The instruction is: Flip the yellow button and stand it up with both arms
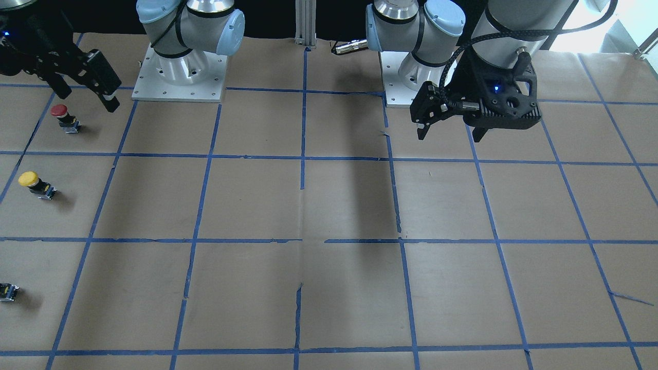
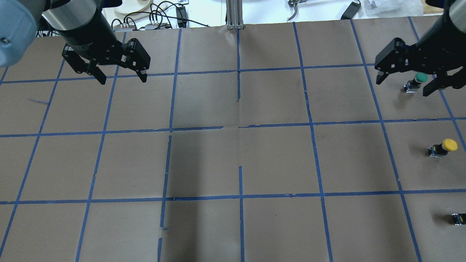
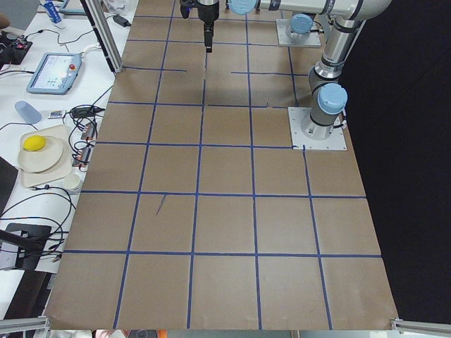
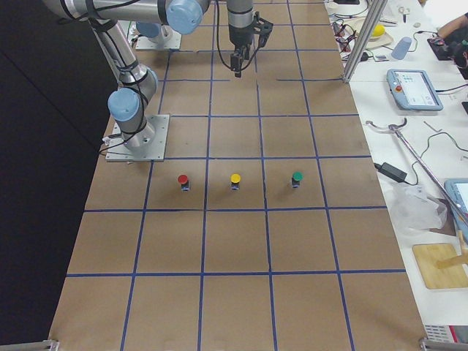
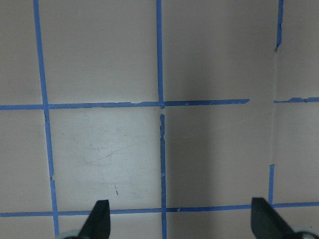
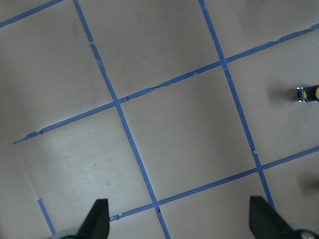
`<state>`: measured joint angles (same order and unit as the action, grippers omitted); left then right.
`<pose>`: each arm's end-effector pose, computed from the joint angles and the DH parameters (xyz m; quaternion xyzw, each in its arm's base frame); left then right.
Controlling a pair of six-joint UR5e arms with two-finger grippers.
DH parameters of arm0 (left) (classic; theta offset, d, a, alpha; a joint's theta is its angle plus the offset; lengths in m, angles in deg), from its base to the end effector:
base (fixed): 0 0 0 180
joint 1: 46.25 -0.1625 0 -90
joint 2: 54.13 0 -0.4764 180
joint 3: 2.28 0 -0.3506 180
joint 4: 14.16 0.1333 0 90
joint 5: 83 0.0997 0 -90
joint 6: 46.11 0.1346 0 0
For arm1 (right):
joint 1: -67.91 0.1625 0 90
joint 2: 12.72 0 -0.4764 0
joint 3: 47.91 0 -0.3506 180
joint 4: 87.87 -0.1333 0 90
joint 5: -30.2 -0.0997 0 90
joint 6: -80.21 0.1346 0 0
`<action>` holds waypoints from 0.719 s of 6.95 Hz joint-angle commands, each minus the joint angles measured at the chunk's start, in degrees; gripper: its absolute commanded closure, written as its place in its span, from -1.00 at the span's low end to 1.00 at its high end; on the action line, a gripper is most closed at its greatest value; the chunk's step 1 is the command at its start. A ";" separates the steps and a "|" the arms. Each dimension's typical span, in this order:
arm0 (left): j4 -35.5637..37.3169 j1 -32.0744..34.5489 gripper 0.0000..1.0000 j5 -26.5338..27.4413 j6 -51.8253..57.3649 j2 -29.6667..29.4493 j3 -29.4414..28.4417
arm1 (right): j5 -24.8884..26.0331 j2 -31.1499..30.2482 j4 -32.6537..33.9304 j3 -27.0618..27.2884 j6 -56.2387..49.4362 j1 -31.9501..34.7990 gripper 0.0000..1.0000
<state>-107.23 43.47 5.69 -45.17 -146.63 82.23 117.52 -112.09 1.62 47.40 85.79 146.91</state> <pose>-0.1341 -0.4711 0.5220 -0.0058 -0.9999 -0.0006 0.0114 0.0645 -0.3996 0.5293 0.1434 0.9889 -0.0320 0.0219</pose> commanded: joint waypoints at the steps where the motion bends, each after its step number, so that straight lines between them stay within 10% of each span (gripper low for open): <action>1: 0.07 -0.08 -0.99 -0.01 0.03 -0.22 -0.66 | -0.30 1.45 -0.10 -1.35 -0.04 7.03 -1.00; 5: -0.10 -0.08 -0.99 -0.01 -0.06 -0.22 -0.57 | 1.37 7.35 -3.35 -8.82 -0.30 14.51 -1.00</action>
<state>-107.19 43.40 5.68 -45.16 -146.85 81.66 118.44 -106.31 -1.44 40.45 85.49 159.75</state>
